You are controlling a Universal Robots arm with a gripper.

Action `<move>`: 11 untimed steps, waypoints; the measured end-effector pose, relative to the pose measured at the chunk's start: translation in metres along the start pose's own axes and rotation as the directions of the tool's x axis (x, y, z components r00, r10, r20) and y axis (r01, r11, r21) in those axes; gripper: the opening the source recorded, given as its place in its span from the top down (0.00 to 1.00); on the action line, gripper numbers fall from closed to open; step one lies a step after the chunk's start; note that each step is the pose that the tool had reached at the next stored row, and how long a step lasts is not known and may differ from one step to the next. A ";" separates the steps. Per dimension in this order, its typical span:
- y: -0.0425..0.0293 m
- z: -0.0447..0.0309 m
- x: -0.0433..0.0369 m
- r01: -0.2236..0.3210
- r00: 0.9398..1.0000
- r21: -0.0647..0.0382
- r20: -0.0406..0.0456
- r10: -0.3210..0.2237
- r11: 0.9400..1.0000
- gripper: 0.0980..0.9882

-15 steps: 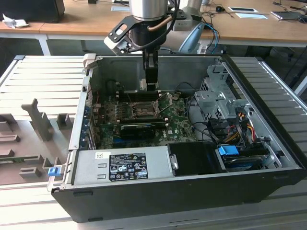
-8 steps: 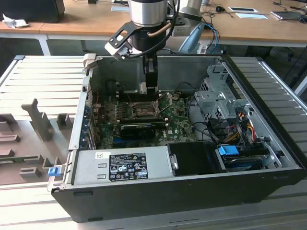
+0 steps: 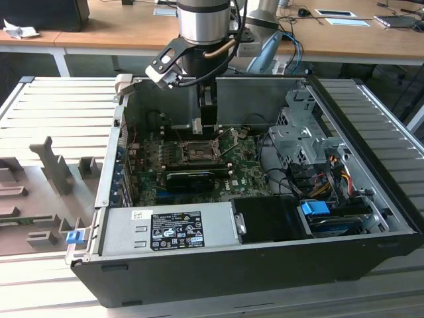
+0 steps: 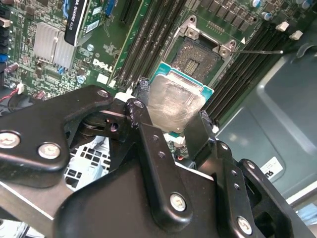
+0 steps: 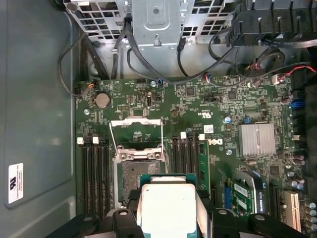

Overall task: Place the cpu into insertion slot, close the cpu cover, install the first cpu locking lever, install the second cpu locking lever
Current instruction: 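Place the cpu into insertion slot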

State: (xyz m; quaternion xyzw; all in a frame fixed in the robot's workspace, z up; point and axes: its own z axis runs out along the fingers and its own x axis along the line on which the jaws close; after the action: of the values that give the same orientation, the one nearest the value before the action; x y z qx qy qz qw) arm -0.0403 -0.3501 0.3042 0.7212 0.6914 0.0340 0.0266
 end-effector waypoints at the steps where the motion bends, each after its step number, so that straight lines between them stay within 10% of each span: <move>1: -0.0001 0.0012 0.0000 0.000 1.000 0.000 0.000 0.000 1.000 0.52; 11: -0.0010 0.0110 0.0002 0.000 1.000 0.000 0.000 0.000 1.000 0.52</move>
State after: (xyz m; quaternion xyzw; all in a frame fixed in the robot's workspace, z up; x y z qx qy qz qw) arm -0.0403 -0.3497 0.2932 0.7212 0.6914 0.0341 0.0266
